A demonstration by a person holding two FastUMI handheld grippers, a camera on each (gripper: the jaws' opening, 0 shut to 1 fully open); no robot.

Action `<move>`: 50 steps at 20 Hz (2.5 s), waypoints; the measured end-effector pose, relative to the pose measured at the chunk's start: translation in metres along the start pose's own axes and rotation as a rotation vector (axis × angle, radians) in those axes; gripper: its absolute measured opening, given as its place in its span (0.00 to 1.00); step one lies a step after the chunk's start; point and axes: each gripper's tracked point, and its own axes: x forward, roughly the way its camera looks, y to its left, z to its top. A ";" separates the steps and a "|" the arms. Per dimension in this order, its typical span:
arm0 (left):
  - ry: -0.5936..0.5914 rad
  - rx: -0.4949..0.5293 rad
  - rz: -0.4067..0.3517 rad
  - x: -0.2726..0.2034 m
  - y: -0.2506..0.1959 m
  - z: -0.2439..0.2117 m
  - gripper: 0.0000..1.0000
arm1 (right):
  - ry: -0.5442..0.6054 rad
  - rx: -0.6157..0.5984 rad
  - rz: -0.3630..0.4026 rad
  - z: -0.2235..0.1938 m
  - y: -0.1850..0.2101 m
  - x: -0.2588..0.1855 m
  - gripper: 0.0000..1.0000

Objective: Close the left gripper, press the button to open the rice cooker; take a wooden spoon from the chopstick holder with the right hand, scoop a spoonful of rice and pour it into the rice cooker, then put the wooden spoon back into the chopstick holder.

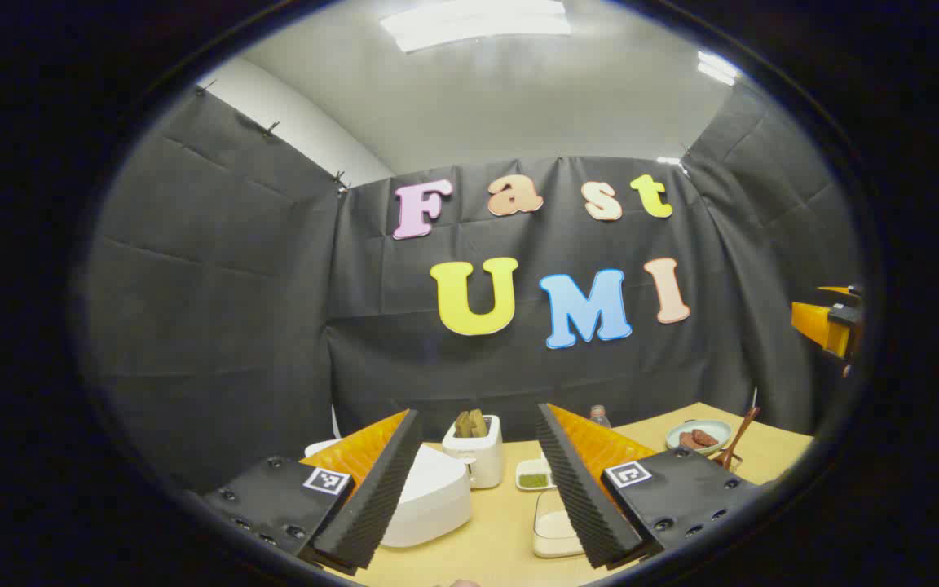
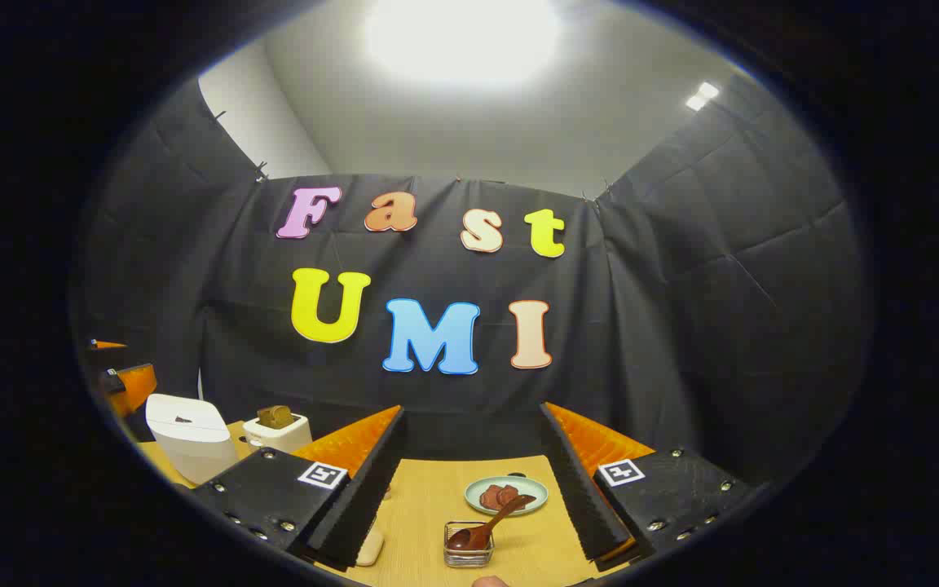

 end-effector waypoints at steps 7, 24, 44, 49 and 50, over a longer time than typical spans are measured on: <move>0.015 0.003 0.022 -0.006 0.005 0.000 0.98 | 0.017 0.004 0.002 -0.008 -0.007 -0.005 0.96; 0.028 0.001 0.048 0.006 0.025 0.000 0.77 | 0.025 0.007 0.039 -0.016 0.006 0.010 0.96; 0.080 -0.009 0.106 0.072 0.121 -0.049 0.08 | 0.052 -0.046 -0.079 -0.024 0.020 -0.004 0.96; 0.107 -0.052 0.078 0.105 0.150 -0.076 0.06 | 0.065 -0.077 -0.147 -0.023 0.018 -0.024 0.96; 0.123 -0.071 0.072 0.112 0.154 -0.086 0.06 | 0.069 -0.084 -0.161 -0.024 0.017 -0.029 0.96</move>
